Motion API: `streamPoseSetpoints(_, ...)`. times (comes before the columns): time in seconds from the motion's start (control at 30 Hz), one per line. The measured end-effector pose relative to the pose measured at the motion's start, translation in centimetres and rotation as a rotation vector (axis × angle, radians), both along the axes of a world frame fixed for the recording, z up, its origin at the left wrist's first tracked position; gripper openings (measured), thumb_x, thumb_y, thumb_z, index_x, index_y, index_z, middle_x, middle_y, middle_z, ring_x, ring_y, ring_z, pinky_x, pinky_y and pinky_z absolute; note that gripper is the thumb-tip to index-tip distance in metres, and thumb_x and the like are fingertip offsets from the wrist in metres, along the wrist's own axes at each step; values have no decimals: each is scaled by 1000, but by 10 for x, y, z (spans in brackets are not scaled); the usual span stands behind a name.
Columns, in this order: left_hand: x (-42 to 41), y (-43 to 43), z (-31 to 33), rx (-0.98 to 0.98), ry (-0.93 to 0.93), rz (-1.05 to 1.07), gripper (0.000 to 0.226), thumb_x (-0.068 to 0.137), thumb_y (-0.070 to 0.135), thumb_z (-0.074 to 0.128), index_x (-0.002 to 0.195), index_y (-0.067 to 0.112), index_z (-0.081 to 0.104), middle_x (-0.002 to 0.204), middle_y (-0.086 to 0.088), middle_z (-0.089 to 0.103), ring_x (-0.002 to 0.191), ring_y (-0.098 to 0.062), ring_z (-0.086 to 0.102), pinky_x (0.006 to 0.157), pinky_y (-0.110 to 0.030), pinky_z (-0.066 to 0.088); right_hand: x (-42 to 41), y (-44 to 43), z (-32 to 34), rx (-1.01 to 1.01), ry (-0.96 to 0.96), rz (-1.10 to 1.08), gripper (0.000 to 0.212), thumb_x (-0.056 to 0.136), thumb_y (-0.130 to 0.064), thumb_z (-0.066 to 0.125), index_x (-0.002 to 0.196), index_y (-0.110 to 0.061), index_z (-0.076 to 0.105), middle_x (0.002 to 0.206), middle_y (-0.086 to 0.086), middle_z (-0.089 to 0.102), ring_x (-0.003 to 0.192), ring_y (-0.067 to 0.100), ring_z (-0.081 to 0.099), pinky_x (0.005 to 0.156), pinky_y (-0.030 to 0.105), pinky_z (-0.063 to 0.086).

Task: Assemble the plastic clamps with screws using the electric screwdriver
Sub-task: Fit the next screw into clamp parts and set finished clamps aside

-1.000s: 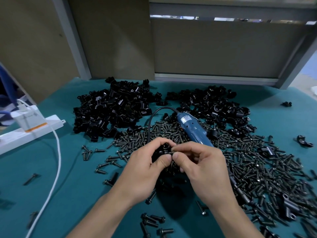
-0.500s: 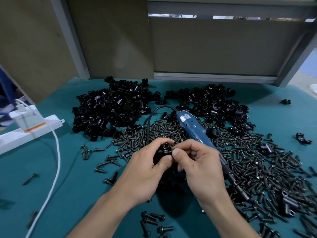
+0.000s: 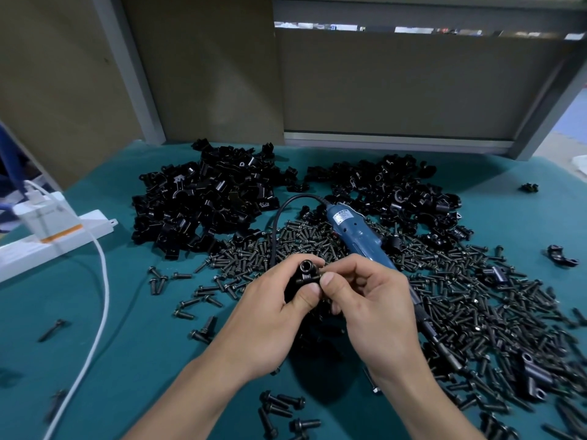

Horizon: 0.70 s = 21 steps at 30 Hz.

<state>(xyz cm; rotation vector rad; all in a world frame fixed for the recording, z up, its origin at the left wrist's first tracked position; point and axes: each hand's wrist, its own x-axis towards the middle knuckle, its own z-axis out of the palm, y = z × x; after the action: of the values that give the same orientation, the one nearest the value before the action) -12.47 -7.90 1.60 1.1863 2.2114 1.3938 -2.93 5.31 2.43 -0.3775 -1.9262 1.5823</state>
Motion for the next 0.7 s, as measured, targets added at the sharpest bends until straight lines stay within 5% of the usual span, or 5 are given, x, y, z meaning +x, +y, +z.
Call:
streamPoseSetpoints(0.13,1,-1,0,1,-1,21,26,106,41,55,130,51,56,115,28,69,110,6,64,85,-13,49,1,-3,1,15,-3,-12,28,92,-7,73,80,-32,77,65,-9,68,58,2,59,60,17,49)
streamPoseSetpoints(0.43,1,0,0,40,18,84,41,104,39,63,136,59,51,128,34,64,124,10,57,104,-30,50,0,0,-4,-9,-9,-65,26,93,-9,73,80,-31,76,65,-3,68,56,8,57,56,23,50)
streamPoseSetpoints(0.7,-1,1,2,28,53,103,44,102,40,66,136,63,52,127,42,61,112,11,62,94,-17,48,-2,2,-6,-31,10,-50,27,93,-7,73,78,-29,76,62,-2,65,55,9,56,56,23,49)
